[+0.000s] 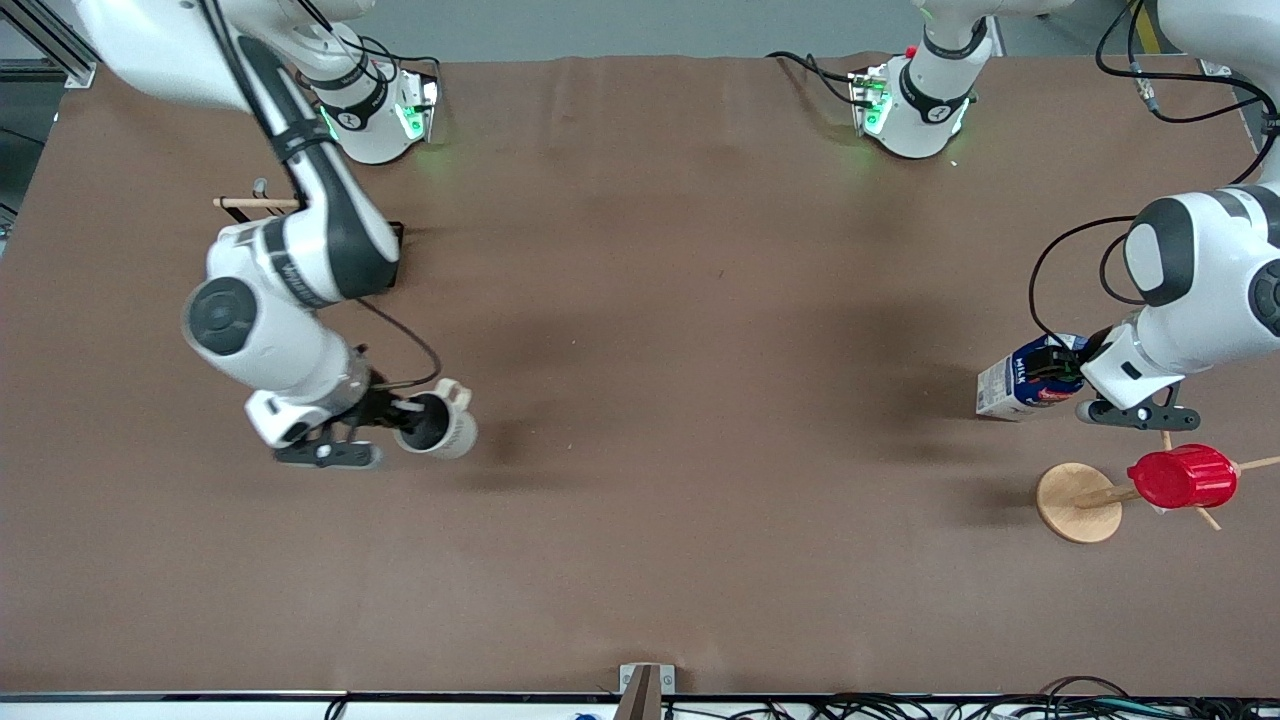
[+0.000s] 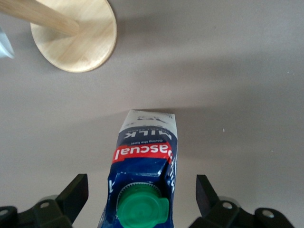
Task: Place cup and milk on table
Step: 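Lift and carry the grey mug toward the table middle with the right gripper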
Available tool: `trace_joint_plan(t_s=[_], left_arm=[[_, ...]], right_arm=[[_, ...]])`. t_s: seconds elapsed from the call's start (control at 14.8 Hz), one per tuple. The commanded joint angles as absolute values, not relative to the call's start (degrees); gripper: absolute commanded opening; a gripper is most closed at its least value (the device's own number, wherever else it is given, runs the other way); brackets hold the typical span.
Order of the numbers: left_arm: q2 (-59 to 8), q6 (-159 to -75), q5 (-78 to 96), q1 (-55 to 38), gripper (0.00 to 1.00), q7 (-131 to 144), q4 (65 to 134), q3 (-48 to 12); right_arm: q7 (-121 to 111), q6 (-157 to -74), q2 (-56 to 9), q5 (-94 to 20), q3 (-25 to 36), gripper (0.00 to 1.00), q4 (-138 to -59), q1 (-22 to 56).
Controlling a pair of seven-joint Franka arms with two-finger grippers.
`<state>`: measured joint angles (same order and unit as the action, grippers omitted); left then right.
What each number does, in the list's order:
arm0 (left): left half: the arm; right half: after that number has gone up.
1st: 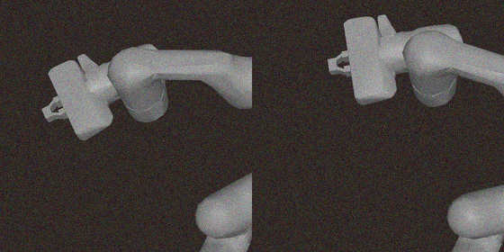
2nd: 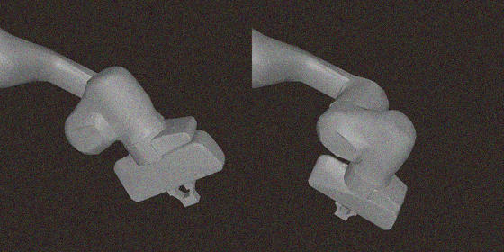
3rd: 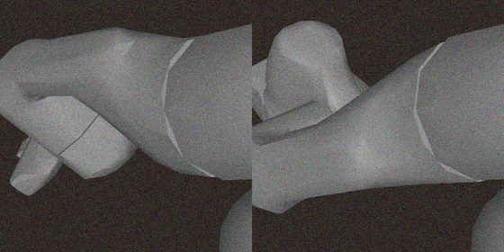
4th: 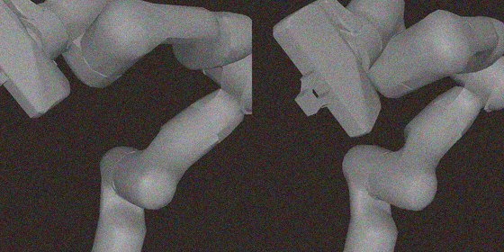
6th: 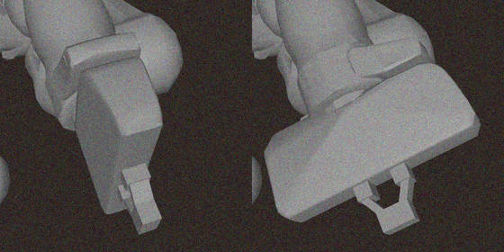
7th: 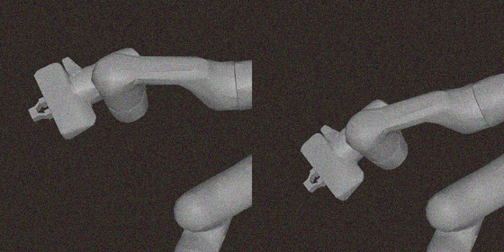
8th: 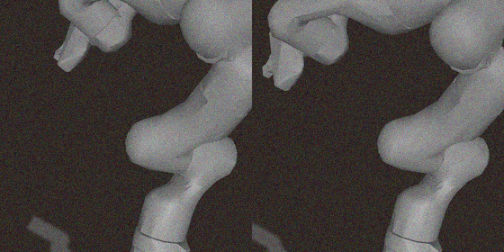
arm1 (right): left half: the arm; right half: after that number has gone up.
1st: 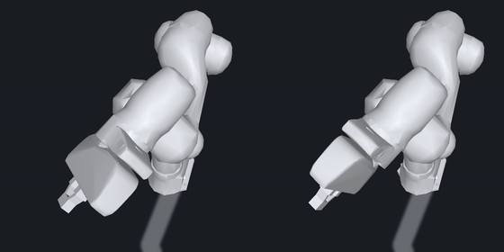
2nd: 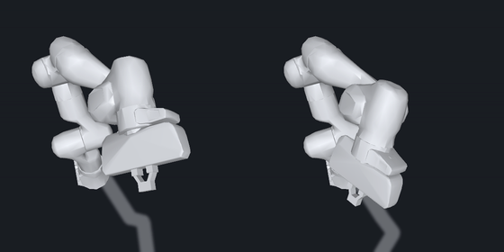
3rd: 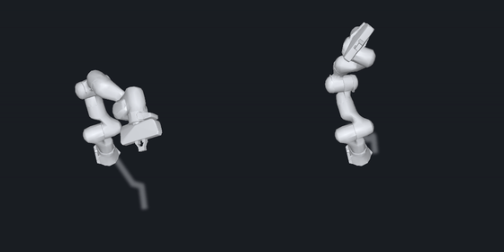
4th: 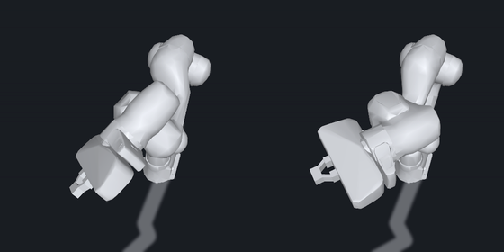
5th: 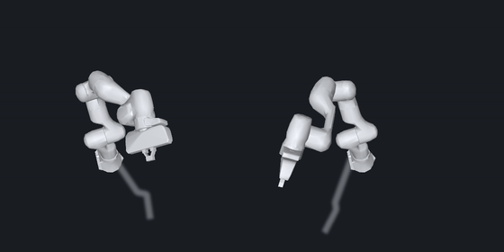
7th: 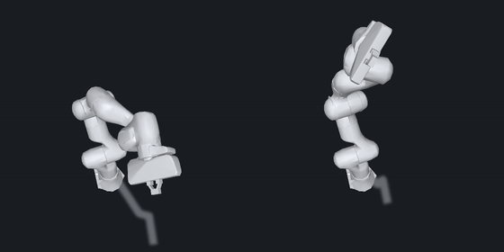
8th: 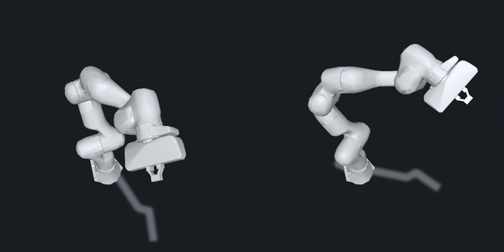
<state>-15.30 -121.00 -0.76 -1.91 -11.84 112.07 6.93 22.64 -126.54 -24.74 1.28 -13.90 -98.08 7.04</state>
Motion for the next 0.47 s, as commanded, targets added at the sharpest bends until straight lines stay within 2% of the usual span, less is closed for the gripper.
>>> trace_joint_plan(t_s=[0.0,0.2,0.27,0.41], left_arm=[[-15.0,-120.1,0.0,-1.9,1.00,-13.1,112.3,7.1],[-14.9,-120.0,0.0,-1.9,1.00,-13.1,112.2,7.1],[-14.9,-120.0,0.0,-1.9,0.94,-13.1,112.2,7.1],[-14.4,-120.0,0.0,-1.8,0.63,-13.9,112.0,7.1]], right_arm=[[32.1,-126.6,-31.1,8.2,-14.4,0.00,-91.3,13.2],[42.9,-127.8,-37.2,15.7,-19.0,0.01,-87.2,15.3],[44.5,-130.3,-38.2,16.3,-20.6,0.01,-87.2,15.5],[45.3,-133.8,-38.6,17.4,-21.1,0.02,-88.0,17.0]])
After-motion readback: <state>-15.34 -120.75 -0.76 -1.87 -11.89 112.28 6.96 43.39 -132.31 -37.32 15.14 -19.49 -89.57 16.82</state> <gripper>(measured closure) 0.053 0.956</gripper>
